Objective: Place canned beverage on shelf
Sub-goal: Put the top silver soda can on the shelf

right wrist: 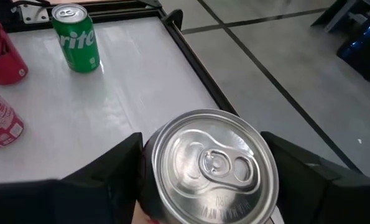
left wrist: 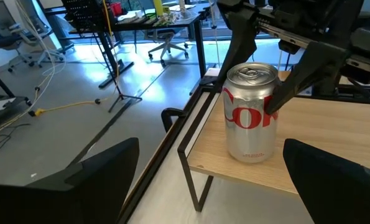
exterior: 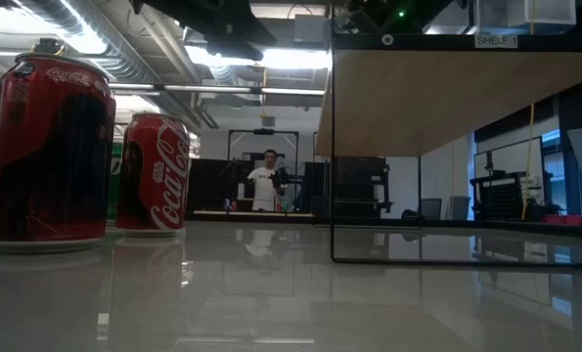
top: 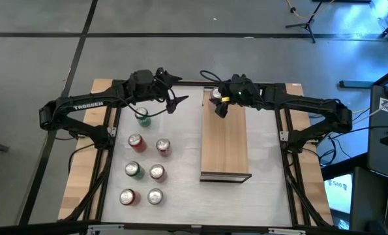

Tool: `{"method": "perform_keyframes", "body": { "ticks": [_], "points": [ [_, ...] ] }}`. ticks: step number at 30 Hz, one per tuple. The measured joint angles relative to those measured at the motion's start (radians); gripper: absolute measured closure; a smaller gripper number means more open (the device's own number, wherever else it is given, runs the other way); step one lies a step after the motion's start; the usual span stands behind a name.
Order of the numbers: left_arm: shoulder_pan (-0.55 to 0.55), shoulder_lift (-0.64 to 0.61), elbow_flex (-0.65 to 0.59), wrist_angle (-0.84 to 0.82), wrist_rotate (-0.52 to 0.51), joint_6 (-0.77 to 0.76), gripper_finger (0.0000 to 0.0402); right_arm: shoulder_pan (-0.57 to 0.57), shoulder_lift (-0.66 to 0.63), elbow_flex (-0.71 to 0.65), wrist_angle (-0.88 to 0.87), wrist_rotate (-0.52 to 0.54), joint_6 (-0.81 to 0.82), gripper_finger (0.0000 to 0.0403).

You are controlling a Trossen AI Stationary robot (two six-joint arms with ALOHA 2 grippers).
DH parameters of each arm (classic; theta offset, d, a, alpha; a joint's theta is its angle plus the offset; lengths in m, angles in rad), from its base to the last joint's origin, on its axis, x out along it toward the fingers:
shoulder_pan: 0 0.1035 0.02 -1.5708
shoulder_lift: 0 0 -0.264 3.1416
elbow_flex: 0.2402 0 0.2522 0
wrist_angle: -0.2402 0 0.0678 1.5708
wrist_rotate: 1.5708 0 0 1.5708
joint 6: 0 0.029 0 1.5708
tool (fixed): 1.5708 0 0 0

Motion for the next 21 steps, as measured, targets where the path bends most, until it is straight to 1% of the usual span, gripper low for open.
{"method": "perform_keyframes", "body": {
  "ticks": [2,4,10,13,17,21],
  "points": [
    [0.0,0.0,0.0,0.0,0.0,0.0,0.0013,-0.001,0.0,0.0,0.0,-0.012,-0.015,0.013],
    [0.0,0.0,0.0,0.0,0.0,0.0,0.0013,-0.015,-0.004,0.0,-0.001,-0.055,-0.032,0.013],
    [0.0,0.0,0.0,0.0,0.0,0.0,0.0013,-0.102,-0.03,0.0,-0.025,-0.288,-0.077,0.0119],
    [0.0,0.0,0.0,0.0,0.0,0.0,0.0013,-0.151,-0.049,0.0,-0.063,-0.38,-0.157,0.0124],
    [0.0,0.0,0.0,0.0,0.0,0.0,0.0013,-0.211,-0.089,-0.001,-0.15,-0.499,-0.313,0.0122],
    [0.0,0.0,0.0,0.0,0.0,0.0,0.0013,-0.256,-0.123,-0.004,-0.202,-0.549,-0.427,0.0118]
  ]
}}
